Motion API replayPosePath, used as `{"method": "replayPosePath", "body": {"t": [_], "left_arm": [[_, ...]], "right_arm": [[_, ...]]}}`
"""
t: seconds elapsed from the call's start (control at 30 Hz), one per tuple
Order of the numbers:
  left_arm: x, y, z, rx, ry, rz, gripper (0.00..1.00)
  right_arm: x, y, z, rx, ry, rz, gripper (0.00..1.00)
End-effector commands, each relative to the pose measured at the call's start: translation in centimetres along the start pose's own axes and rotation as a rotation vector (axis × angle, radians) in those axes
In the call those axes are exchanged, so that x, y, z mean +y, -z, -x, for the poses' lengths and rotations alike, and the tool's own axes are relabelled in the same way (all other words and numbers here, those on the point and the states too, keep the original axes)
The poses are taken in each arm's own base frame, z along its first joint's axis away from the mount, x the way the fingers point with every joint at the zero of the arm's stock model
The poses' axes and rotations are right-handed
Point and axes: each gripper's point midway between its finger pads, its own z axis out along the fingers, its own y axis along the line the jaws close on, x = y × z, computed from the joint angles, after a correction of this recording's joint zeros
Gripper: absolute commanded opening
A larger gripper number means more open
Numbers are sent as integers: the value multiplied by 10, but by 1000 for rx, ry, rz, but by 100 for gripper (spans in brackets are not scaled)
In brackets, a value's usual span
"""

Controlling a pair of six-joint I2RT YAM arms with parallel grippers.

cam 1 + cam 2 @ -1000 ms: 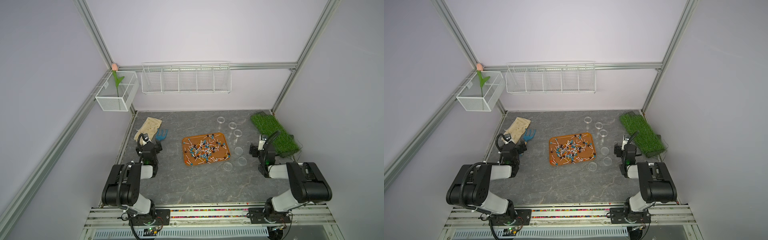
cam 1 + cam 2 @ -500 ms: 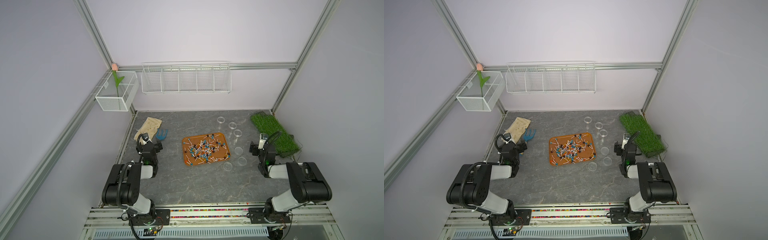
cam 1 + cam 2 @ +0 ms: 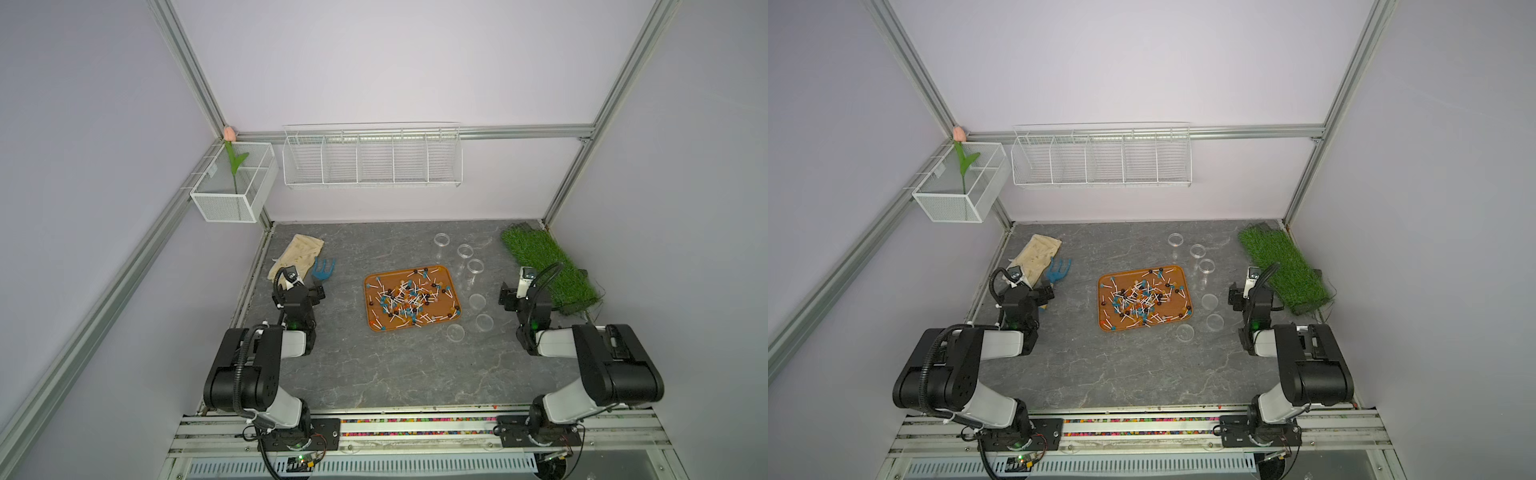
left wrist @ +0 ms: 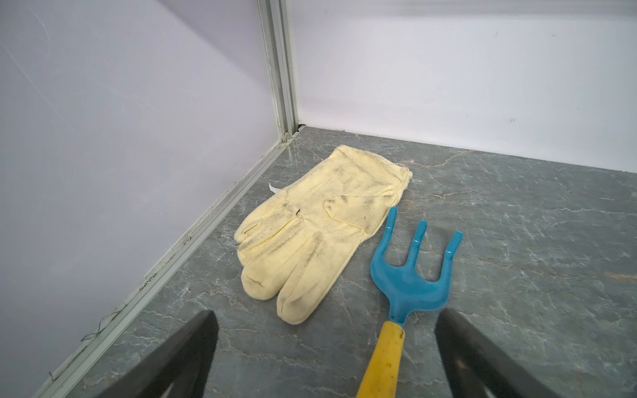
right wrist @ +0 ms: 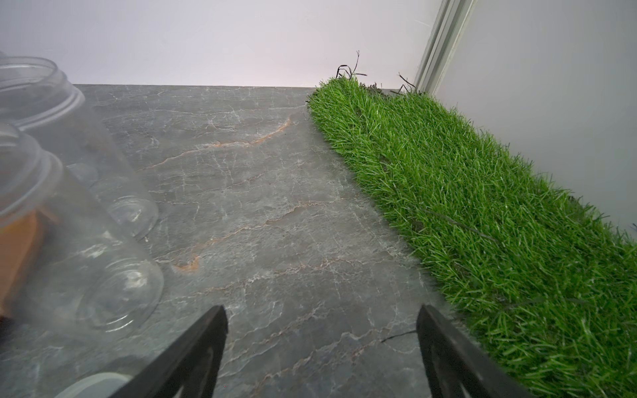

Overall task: Pour the candies out of the jar
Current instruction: Reset both arms

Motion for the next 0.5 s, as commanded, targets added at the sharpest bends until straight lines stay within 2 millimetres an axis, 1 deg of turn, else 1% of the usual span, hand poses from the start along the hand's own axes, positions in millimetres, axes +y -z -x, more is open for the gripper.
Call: {"method": "replayPosePath", "body": {"t": [0.0, 0.47], "left_arm": [[-1, 1, -2, -8, 10, -11, 99], [-1, 1, -1, -8, 10, -11, 99]], "right_arm": [[-1, 2, 4, -21, 8, -11, 89], [-1, 0, 5, -16, 2, -3, 89]]}}
